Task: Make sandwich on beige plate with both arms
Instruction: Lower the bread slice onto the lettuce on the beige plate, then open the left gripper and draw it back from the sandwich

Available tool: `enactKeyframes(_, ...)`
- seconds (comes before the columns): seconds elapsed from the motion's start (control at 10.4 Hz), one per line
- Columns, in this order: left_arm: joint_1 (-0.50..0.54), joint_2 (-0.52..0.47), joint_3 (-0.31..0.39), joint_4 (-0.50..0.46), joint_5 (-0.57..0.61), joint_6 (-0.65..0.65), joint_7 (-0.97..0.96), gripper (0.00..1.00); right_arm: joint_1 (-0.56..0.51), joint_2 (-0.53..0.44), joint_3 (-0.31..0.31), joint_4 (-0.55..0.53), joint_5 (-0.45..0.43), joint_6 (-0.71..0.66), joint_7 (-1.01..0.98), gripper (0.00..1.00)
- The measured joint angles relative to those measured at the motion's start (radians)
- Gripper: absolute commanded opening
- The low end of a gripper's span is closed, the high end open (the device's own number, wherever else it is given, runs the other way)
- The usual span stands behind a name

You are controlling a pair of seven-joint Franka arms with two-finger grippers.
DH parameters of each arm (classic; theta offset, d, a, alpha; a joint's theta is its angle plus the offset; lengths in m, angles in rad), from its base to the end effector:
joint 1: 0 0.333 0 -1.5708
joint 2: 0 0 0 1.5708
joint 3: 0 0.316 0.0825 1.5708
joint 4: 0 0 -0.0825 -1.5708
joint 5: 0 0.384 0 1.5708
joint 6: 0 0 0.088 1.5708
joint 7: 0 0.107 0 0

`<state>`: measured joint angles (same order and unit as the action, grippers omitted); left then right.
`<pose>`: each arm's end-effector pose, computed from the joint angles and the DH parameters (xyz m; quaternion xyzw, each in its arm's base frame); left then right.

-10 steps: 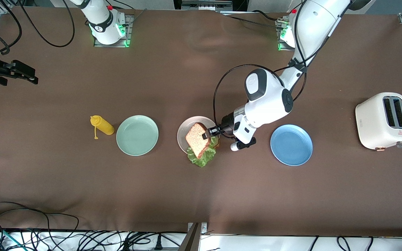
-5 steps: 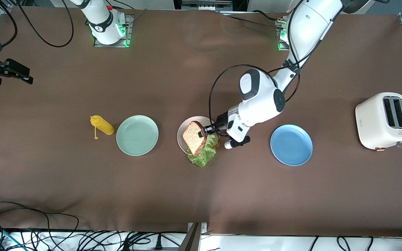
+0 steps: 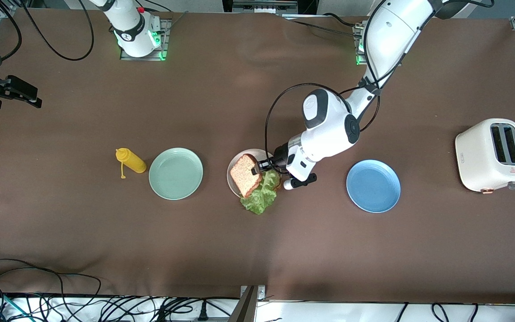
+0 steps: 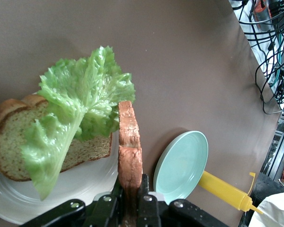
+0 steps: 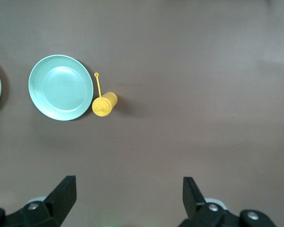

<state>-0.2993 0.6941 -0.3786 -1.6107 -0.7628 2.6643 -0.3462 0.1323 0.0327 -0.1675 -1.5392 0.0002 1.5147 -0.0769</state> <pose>0.6020 -0.4005 0.2747 0.9077 0.1987 -0.0236 0.3688 0.5582 -0.0180 0.6166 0.9994 0.0208 -0.0285 0.0010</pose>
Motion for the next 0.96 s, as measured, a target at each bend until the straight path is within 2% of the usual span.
enactKeyframes(0.29, 0.013, 0.007, 0.007, 0.011, 0.000, 0.001, 0.000, 0.71, 0.000, 0.000, 0.000, 0.000, 0.000, 0.000, 0.000, 1.00)
enactKeyframes(0.77, 0.098, 0.013, 0.014, 0.011, 0.000, -0.019, 0.000, 0.72, 0.001, 0.000, 0.001, 0.000, 0.000, 0.001, 0.000, 1.00)
enactKeyframes(0.96, 0.155, 0.010, 0.016, 0.018, 0.000, -0.067, 0.000, 1.00, 0.001, 0.000, 0.001, 0.000, 0.000, 0.002, 0.000, 1.00)
